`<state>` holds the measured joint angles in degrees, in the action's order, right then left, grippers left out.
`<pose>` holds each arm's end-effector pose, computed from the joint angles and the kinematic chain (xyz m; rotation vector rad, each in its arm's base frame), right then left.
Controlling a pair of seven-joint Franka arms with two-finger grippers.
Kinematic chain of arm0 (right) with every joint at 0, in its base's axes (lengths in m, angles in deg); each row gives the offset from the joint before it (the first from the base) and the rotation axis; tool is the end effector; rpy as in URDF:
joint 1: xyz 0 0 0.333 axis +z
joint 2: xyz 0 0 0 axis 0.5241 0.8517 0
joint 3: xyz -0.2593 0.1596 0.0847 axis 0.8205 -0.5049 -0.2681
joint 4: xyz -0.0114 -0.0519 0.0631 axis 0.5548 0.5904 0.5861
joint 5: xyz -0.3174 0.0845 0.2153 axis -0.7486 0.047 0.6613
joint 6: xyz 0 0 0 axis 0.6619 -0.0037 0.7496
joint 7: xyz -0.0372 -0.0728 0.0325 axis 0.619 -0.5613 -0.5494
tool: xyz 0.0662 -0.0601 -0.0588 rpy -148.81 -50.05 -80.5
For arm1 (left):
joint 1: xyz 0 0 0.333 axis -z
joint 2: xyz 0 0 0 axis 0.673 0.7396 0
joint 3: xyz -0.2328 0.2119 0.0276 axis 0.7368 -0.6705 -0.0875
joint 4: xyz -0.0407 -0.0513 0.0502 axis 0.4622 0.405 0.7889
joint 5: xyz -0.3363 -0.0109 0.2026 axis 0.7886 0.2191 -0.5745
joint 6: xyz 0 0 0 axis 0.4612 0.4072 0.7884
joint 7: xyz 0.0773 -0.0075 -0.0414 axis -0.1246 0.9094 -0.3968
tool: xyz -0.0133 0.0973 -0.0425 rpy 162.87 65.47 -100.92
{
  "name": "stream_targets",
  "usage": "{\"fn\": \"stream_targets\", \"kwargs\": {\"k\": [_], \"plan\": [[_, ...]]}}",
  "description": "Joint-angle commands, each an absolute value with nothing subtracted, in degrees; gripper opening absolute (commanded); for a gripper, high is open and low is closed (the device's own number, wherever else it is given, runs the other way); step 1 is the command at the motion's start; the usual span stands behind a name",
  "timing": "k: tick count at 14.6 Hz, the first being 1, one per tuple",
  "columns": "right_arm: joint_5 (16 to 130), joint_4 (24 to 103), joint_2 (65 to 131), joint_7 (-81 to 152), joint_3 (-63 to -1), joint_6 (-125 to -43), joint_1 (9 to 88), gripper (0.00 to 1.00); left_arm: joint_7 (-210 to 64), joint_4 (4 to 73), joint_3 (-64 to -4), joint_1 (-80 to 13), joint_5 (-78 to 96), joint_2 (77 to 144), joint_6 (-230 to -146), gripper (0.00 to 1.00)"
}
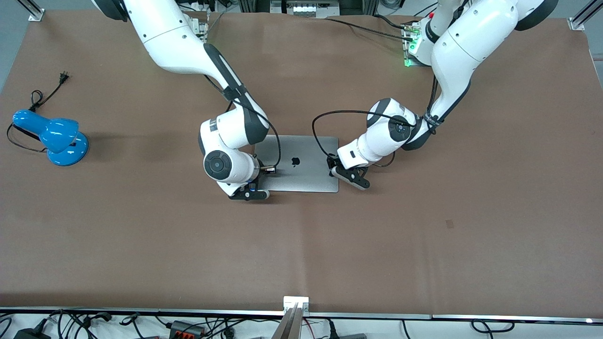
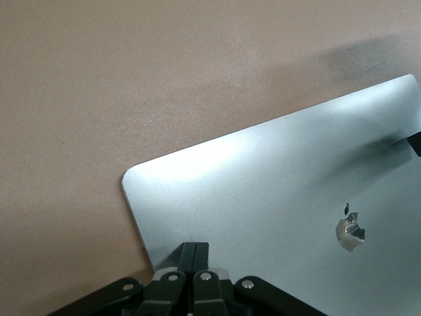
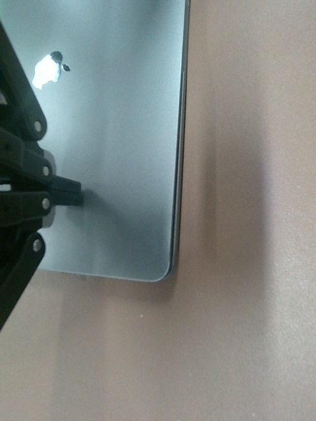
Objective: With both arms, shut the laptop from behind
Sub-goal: 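Press the lid down flat with both grippers onto the keyboard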
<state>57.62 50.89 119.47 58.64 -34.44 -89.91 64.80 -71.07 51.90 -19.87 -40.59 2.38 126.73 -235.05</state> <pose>0.5898 0.3680 0.1884 -2.9497 0.0024 0.3859 0.5354 -0.3403 0.1737 2.6721 -0.4269 0.1786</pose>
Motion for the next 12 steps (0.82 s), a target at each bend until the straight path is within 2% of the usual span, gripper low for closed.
{"fn": "stream_targets", "kwargs": {"k": [1, 6, 12], "plan": [[58.1, 49.4, 120.3, 58.9, -34.6, -90.1, 64.9, 0.0, -69.9, 50.9, -21.4, -40.0, 0.8, 129.0, -236.5, 0.0], [57.9, 49.4, 120.3, 58.9, -34.6, -90.2, 64.9, 0.0, -68.8, 51.6, -21.4, -41.0, 0.8, 127.1, -235.5, 0.0], [55.3, 49.4, 117.2, 58.6, -34.3, -87.7, 64.0, 0.0, -68.2, 51.3, -21.3, -41.6, 0.8, 118.3, -219.8, 0.0]]}}
